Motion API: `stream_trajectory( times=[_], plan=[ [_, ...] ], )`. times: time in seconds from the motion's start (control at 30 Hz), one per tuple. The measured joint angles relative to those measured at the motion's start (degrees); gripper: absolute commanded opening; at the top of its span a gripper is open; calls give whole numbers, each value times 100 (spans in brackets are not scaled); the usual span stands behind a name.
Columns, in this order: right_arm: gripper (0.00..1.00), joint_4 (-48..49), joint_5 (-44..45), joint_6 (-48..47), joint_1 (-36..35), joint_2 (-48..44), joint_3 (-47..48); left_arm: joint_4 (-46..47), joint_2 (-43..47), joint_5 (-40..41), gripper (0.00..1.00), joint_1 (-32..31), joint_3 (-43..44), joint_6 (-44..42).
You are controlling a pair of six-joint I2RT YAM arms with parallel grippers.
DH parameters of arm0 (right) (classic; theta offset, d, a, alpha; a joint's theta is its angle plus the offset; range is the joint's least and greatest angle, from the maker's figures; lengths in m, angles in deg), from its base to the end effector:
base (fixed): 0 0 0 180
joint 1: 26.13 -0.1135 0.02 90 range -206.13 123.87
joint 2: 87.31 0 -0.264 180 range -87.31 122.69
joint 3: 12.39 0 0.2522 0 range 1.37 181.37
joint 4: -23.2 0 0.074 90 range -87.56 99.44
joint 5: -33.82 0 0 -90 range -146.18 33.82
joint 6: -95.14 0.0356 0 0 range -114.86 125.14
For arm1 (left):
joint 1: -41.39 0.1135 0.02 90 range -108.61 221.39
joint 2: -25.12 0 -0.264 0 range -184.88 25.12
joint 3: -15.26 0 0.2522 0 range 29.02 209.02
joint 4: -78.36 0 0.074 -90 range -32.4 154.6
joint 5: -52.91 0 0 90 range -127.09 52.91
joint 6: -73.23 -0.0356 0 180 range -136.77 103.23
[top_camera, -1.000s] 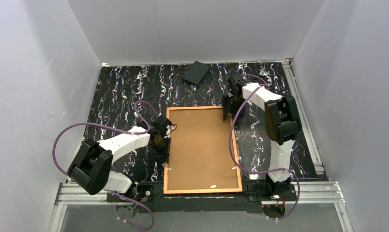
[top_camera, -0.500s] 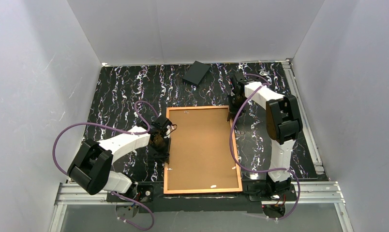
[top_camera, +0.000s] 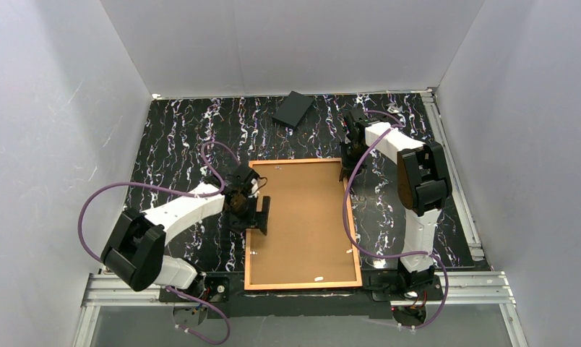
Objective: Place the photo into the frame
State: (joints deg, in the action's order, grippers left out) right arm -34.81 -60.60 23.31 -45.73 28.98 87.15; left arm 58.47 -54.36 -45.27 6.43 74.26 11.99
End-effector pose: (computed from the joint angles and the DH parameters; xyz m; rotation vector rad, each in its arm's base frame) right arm 0.3827 0.1392 0.1719 -0.0513 2.9054 0.2319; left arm 0.2358 -0.1711 0.2141 0.2071 2.3702 -0.7248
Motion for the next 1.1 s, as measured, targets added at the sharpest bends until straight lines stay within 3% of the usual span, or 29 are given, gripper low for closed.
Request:
stream_trajectory(
  times=[0.2, 0.47, 0.77, 1.1],
  plan=[
    [1, 7, -2, -13, 0, -9, -7, 17, -107, 42, 92, 354, 682, -2],
    [1, 7, -7, -31, -2, -9, -7, 76, -1161, 48, 84, 920, 1451, -42],
    [1, 7, -22, -42, 0, -9, -7, -46, -2350, 256, 76, 935, 2393, -173],
    [1, 7, -24, -50, 0, -9, -7, 7, -2608, 407, 77, 1023, 2577, -170]
  ],
)
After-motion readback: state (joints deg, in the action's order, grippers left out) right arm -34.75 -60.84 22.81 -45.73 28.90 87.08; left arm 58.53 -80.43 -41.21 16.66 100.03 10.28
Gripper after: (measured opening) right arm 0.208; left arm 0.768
